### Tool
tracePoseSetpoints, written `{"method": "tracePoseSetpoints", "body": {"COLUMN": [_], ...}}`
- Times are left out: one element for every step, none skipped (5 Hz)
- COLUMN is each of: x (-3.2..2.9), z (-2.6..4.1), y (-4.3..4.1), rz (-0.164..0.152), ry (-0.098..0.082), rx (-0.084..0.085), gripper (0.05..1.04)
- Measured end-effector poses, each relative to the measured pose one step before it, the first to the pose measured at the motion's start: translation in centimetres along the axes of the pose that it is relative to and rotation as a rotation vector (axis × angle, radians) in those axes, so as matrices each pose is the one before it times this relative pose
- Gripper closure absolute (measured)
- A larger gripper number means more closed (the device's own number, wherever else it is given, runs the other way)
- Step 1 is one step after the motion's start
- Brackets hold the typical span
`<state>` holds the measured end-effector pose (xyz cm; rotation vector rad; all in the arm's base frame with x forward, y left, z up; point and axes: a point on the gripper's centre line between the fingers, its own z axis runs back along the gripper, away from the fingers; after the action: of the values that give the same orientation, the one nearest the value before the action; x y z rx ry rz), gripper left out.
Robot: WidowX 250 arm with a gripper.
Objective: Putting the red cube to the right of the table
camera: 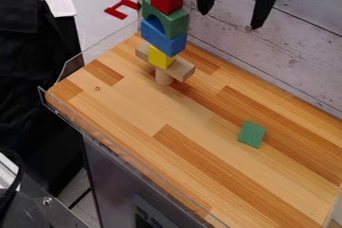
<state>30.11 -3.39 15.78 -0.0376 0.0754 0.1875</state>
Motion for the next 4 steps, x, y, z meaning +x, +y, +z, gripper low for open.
{"method": "tracePoseSetpoints", "body": {"x": [-0.038, 0.267, 0.657, 0.380], "z": [-1.086, 0.449, 1.096, 0.831], "y": [0.067, 0.769, 1.166, 0.998], "rz": [0.0019, 0.0066, 0.0264, 0.0077], "ry": [0.0384, 0.0039, -0.0211, -0.0153], "rx": [0.0107, -0.0022, 0.0016, -0.0001], "gripper": [0.085, 0.085, 0.085, 0.085]}}
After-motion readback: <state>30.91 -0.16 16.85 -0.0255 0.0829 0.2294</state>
